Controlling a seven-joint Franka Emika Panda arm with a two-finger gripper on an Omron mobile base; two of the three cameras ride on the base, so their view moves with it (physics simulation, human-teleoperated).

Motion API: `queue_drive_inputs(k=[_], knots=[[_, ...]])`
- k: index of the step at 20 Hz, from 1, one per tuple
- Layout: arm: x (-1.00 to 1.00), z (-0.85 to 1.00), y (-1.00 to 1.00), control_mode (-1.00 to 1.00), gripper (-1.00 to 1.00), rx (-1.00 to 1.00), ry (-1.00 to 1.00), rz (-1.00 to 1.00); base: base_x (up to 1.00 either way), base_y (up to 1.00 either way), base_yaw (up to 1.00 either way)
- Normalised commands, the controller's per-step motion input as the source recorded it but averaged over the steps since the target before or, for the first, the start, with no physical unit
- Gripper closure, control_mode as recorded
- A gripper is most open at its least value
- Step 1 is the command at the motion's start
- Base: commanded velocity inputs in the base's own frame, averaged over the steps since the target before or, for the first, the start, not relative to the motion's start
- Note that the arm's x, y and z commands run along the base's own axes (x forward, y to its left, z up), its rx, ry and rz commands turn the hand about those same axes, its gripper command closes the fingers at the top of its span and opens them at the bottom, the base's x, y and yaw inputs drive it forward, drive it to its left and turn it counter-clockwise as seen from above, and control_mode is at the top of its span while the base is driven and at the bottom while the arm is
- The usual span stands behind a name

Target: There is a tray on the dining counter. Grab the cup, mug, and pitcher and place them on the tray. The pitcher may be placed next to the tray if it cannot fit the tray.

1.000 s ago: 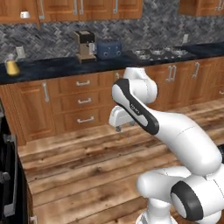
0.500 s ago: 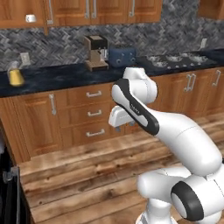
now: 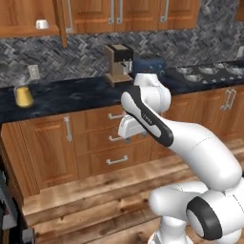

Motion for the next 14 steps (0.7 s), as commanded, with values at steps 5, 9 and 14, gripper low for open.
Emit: queue_drive_inputs(k=[5, 9, 14], knots=[[0.00, 0.00, 0.00, 1.00, -1.00, 0.00, 0.00, 0.00, 0.67, 0.61, 0.00], [0.00, 0.00, 0.00, 1.00, -1.00, 0.00, 0.00, 0.00, 0.58, 0.64, 0.00], [0.00, 0.00, 0.00, 1.00, -1.00, 0.00, 0.00, 0.00, 0.61, 0.67, 0.00]])
